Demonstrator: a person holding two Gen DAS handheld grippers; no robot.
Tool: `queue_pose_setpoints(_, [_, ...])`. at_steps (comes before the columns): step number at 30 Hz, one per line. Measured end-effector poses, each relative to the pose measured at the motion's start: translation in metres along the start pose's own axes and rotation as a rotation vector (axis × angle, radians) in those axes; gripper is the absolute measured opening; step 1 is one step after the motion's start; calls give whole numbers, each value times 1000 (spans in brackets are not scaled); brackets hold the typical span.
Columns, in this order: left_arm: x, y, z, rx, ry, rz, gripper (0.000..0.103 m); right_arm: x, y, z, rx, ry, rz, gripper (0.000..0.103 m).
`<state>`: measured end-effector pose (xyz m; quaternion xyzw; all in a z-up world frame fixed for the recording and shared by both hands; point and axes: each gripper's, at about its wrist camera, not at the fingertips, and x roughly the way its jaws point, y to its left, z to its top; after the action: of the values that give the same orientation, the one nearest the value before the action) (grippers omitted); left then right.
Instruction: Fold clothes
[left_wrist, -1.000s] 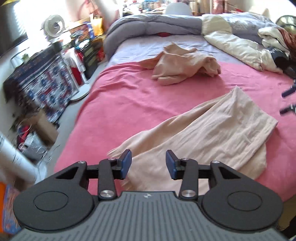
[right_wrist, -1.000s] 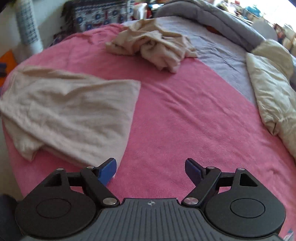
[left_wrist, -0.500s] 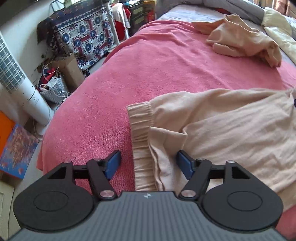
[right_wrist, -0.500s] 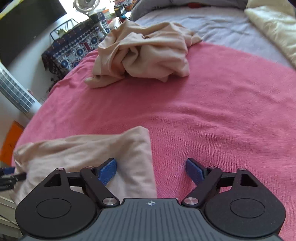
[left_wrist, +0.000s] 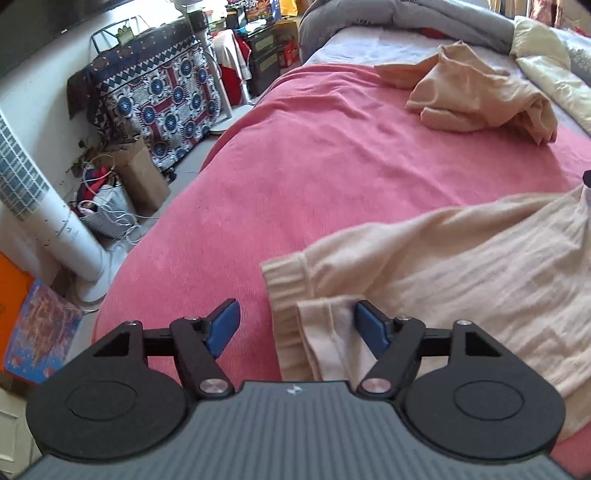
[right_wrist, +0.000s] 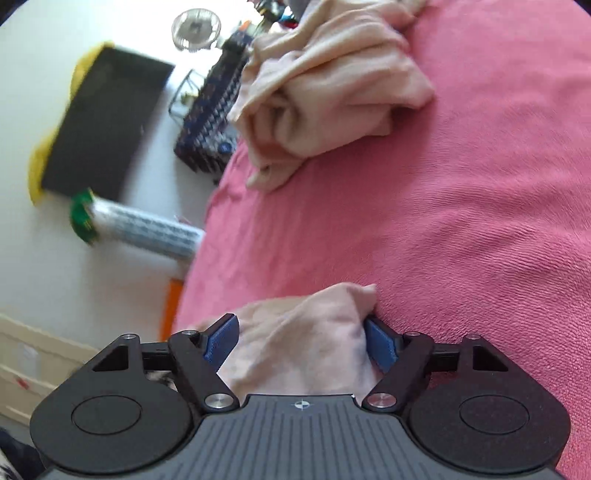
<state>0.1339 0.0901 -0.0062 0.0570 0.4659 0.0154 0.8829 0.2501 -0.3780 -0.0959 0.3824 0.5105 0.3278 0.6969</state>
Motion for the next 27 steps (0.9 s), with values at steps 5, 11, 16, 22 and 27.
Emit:
queue_pose_setpoints(5, [27,6,6,-118,34,-33,77,3,8,-3,48,-36,-79,48])
queue_pose_setpoints(11, [12,-11,18,-86,31,-50,32,-7,30,-17,131,-78,-132,15])
queue_pose_setpoints(16, [-6,-11,32,-151,4,-61,31,-39,49,-30,209,-198,-66,13])
queue_pose_setpoints(22, [-23,-51,88,-75,-150,-201,31,-115,61,-39,236,-475,-32,12])
queue_pose_setpoints(27, [37,-121,137,121,-161,-202,38,-151,53,-24,59,-613,-499,36])
